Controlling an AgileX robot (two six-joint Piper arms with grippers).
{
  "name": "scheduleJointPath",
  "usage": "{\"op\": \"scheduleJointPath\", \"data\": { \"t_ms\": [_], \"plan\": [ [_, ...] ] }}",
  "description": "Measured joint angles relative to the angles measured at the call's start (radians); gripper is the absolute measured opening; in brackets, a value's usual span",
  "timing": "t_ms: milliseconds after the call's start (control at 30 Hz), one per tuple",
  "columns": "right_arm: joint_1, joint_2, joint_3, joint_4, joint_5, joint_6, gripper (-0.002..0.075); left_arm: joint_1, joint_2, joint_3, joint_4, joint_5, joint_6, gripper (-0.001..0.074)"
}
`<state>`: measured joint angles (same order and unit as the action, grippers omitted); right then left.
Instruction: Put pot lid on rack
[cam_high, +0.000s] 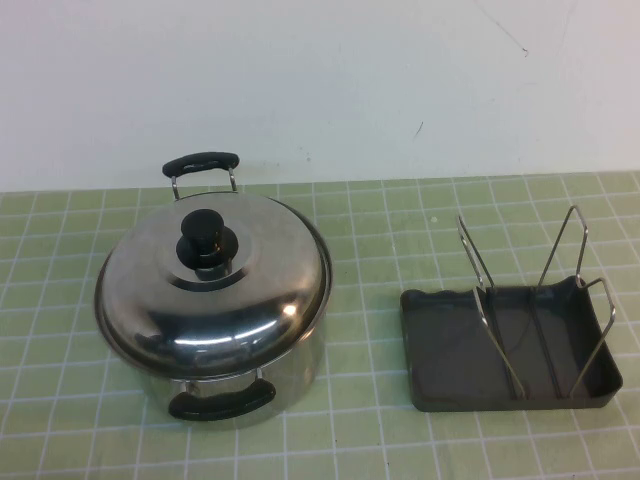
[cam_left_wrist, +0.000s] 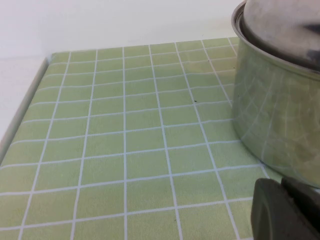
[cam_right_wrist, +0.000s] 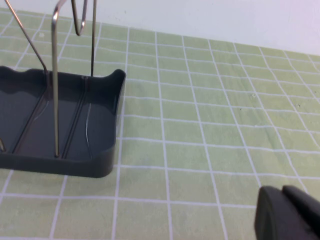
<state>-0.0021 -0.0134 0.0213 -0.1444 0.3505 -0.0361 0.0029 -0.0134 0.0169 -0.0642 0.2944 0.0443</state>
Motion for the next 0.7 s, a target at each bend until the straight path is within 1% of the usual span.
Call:
{"op": "scheduleJointPath", "data": {
  "t_ms": [367, 467, 600, 700],
  "plan": [
    [0.0, 0.0, 0.0, -0.002, 0.0, 0.0, -0.0001, 0.0, 0.0, 0.0, 0.0, 0.0, 0.0, -0.0003],
    [0.0, 0.0, 0.0, -0.002, 0.0, 0.0, -0.0001, 0.0, 0.0, 0.0, -0.026, 0.0, 0.0, -0.0003],
    [0.0, 0.0, 0.0, -0.002, 0.0, 0.0, -0.0001, 0.0, 0.0, 0.001, -0.154, -0.004, 0.0, -0.0002],
    [0.0, 0.0, 0.0, -0.002, 0.0, 0.0, -0.0001, 0.0, 0.0, 0.003, -0.345, -0.027, 0.0, -0.0002]
  ]
}}
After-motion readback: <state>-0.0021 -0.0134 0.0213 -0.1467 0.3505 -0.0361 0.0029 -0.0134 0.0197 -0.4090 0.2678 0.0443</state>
